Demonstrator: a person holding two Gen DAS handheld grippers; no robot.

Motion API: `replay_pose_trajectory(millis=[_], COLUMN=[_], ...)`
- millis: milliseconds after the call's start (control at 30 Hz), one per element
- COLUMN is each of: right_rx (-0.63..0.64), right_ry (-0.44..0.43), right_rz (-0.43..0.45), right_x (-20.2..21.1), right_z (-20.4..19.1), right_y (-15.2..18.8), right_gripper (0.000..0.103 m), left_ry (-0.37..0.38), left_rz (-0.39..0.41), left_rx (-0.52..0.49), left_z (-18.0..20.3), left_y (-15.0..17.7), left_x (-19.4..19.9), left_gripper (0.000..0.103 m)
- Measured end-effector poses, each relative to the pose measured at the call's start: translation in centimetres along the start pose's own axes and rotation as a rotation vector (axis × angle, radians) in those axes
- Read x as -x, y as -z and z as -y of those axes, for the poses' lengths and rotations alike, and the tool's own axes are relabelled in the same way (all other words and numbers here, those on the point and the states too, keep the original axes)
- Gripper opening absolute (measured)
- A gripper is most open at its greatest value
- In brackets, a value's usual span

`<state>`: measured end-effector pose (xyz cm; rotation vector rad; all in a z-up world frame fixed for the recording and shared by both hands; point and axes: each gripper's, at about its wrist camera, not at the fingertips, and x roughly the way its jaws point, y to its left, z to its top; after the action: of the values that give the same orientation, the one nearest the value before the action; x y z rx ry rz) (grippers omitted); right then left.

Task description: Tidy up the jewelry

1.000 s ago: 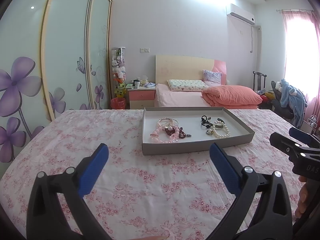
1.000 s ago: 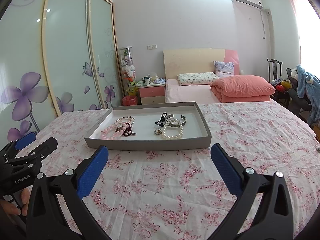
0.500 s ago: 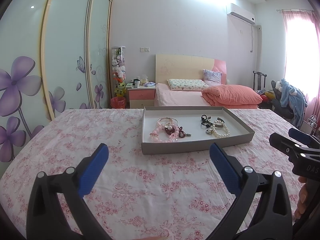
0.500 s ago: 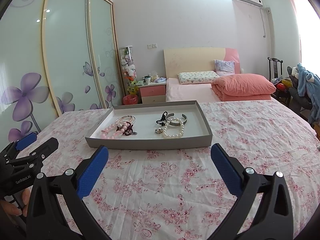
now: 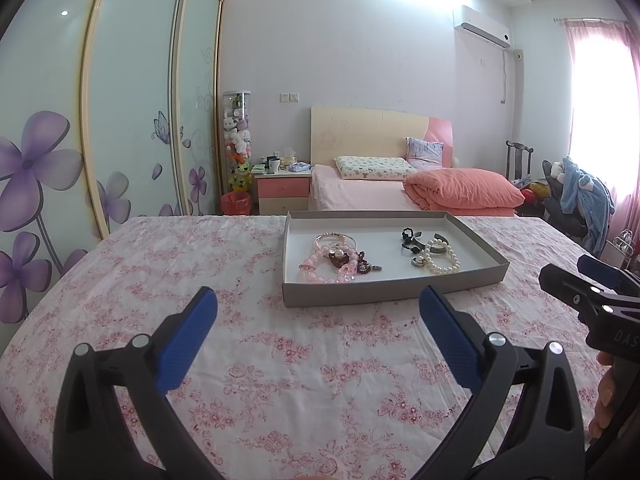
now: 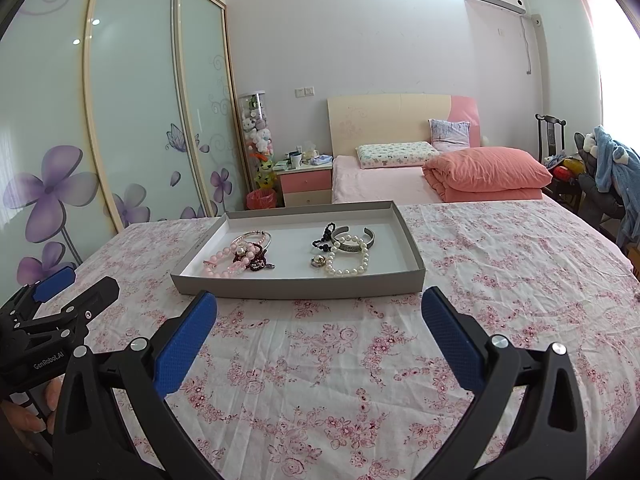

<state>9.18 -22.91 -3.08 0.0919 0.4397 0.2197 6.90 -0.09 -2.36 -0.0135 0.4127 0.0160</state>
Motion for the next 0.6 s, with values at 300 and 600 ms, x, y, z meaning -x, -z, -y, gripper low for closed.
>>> replay_pose_trajectory(millis=[300,600], right_rx=[0.003,0.002], right_ry=[-0.001,-0.002], right_rz=[-0.001,-0.001], right_x=[-0.04,-0.05], right_z=[-0.03,-0.09], right_y=[0.05,0.06], right_gripper=[0.101,0.101], left_ry=[0.001,0.0], left_rz=[-0.001,-0.002], left_rx=[0.002,0.001], left_z=[0.05,0.03], left_y=[0.05,-0.02], left_x=[0.01,-0.04], left_gripper=[0.099,0.099])
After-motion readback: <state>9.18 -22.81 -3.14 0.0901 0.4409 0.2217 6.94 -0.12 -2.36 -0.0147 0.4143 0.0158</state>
